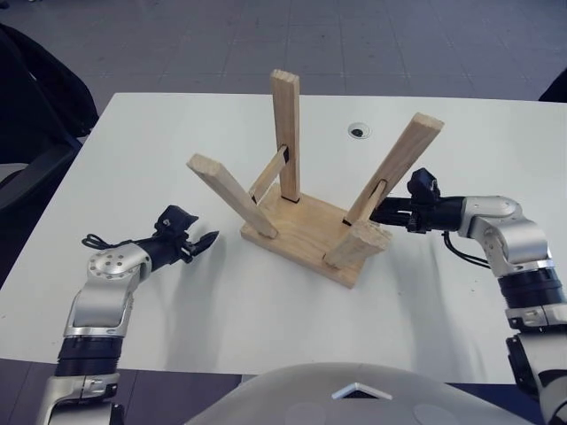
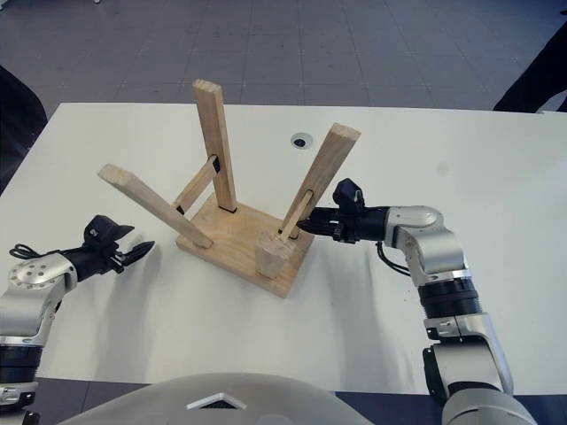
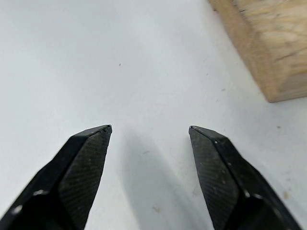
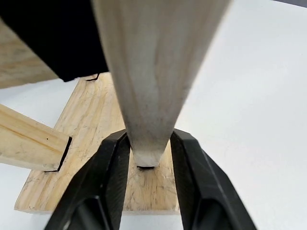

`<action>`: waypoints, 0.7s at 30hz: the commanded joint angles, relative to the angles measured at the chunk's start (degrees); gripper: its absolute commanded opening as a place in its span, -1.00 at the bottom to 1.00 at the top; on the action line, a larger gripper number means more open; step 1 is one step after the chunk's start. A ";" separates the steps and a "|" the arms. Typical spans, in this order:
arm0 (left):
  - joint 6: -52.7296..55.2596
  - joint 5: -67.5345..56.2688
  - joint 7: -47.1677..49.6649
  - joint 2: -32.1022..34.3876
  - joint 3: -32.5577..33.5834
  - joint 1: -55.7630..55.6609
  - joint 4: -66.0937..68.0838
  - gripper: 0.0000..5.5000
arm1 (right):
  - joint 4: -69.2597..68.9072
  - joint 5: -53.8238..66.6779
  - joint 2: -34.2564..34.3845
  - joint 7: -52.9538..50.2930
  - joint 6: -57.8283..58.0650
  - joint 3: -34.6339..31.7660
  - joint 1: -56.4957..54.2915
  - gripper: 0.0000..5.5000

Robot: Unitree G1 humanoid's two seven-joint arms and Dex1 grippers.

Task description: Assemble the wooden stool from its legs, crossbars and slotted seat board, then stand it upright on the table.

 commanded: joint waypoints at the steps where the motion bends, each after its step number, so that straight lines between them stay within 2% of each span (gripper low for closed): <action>1: -1.53 -0.45 -1.02 0.44 0.17 -0.73 1.80 0.09 | 2.23 -0.28 0.31 2.39 -2.05 -0.24 -2.64 -0.15; 3: -1.70 -0.38 -0.49 -0.16 -0.12 -0.56 1.46 0.09 | 1.28 -0.69 -0.43 3.58 -2.78 0.28 -1.98 -0.03; 12: -0.91 2.15 6.59 -5.17 -3.26 -5.64 -0.79 0.09 | 1.93 -7.29 -8.00 6.91 -9.13 1.85 2.59 -0.03; 15: -0.68 2.81 6.47 -6.36 -5.78 -7.26 -0.09 0.09 | 5.27 -11.10 -5.96 3.15 -12.30 3.30 2.98 -0.03; 21: -0.45 4.30 3.38 -5.42 -10.35 -6.92 0.90 0.09 | 12.34 -15.05 2.44 -5.28 -15.06 5.18 1.75 -0.03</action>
